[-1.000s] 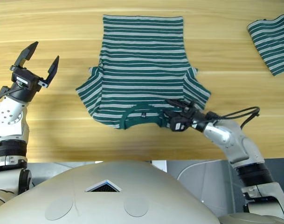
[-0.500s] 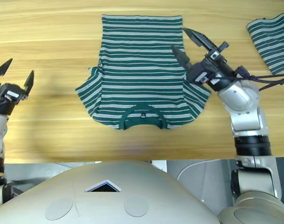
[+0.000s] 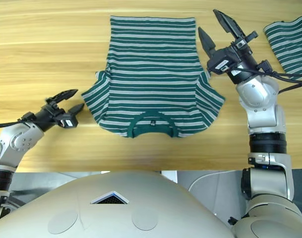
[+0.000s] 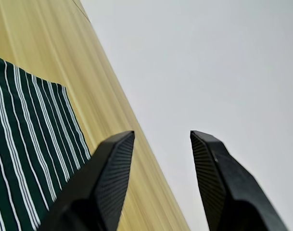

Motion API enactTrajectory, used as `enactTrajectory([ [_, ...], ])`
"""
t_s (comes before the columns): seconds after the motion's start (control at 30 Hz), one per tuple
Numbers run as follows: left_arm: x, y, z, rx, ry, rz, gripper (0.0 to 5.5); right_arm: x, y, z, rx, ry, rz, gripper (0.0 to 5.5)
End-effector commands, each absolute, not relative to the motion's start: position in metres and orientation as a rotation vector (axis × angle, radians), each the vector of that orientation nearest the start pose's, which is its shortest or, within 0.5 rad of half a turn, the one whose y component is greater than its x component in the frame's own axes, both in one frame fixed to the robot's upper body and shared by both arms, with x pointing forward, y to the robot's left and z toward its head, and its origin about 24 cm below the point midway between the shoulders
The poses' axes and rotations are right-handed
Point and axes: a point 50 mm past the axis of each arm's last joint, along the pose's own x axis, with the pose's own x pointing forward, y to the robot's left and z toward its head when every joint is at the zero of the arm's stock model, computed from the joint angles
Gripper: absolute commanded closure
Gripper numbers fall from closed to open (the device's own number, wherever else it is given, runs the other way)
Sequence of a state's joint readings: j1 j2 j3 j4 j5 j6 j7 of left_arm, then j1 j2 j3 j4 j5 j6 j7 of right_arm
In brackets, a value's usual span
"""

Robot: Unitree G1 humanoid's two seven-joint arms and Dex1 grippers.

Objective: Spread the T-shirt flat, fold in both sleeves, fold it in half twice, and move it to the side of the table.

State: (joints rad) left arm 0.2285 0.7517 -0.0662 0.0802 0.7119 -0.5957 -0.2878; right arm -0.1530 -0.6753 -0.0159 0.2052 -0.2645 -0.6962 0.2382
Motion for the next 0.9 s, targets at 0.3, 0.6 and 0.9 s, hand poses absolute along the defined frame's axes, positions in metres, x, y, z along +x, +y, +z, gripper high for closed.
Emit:
enactTrajectory([
  [0.3, 0.186, 0.231, 0.001, 1.422, 0.082, -0.995, 2.52, 0.254, -0.243, 0.116, -1.005, -0.449, 0.387, 3.36],
  [0.6, 0.188, 0.236, -0.003, 1.433, 0.119, -0.970, 3.30, 0.256, -0.245, 0.114, -0.998, -0.439, 0.372, 3.36],
  [0.9, 0.188, 0.235, -0.005, 1.430, 0.122, -0.979, 4.63, 0.255, -0.246, 0.114, -0.995, -0.439, 0.370, 3.36],
])
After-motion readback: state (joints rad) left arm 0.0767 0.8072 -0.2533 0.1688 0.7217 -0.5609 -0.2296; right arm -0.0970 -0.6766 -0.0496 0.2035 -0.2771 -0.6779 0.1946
